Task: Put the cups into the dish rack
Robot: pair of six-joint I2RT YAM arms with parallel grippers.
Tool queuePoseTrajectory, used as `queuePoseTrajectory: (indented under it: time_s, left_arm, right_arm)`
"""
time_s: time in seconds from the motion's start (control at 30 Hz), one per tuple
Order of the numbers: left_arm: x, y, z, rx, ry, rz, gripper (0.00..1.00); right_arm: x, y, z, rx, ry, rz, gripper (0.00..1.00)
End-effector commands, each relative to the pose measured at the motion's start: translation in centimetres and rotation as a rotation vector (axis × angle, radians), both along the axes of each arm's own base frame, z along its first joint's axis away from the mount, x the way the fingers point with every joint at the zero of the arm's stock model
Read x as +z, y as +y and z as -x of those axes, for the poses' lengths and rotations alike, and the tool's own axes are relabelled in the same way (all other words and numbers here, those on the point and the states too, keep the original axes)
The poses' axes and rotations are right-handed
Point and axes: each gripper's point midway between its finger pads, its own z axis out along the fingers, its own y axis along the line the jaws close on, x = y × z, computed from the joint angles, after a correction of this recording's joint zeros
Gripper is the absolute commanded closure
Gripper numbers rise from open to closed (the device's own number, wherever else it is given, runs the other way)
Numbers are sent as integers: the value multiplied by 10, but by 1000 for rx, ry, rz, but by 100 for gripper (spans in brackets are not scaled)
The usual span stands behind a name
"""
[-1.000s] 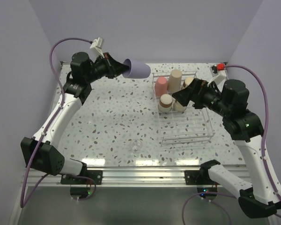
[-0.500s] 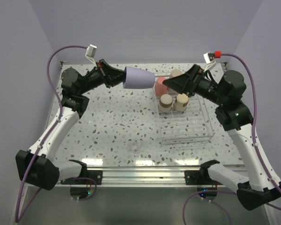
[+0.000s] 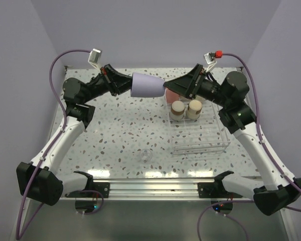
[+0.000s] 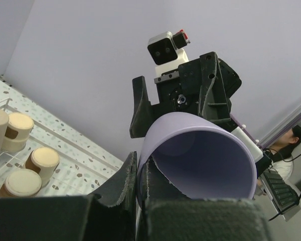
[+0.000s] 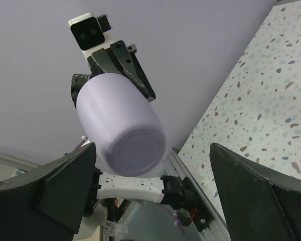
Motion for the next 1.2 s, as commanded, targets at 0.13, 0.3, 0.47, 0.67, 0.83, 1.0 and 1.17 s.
queuePoseTrajectory:
  time_s: [0.13, 0.3, 0.47, 0.67, 0.83, 1.0, 1.17]
  left_arm:
    - [22, 4, 16, -16, -94, 53, 100]
    - [13, 5, 19, -17, -72, 64, 100]
    - [7, 7, 23, -20, -62, 101, 100]
    - [17, 14, 22, 22, -87, 164, 100]
    - [24, 15, 25, 1, -88, 216, 100]
    - [20, 14, 20, 8, -76, 216, 100]
    - [17, 15, 17, 17, -67, 222, 100]
  right_arm:
    - [35, 26, 15, 75, -87, -60, 2]
    - [45, 32, 16, 90, -87, -111, 2]
    - [53, 41, 18, 135, -77, -166, 4]
    - [51, 50, 24, 171, -60, -182, 6]
    - [39, 51, 23, 169, -38, -150, 5]
    - [45, 52, 26, 182, -46, -161, 8]
    - [63, 53, 27, 211, -38, -245, 14]
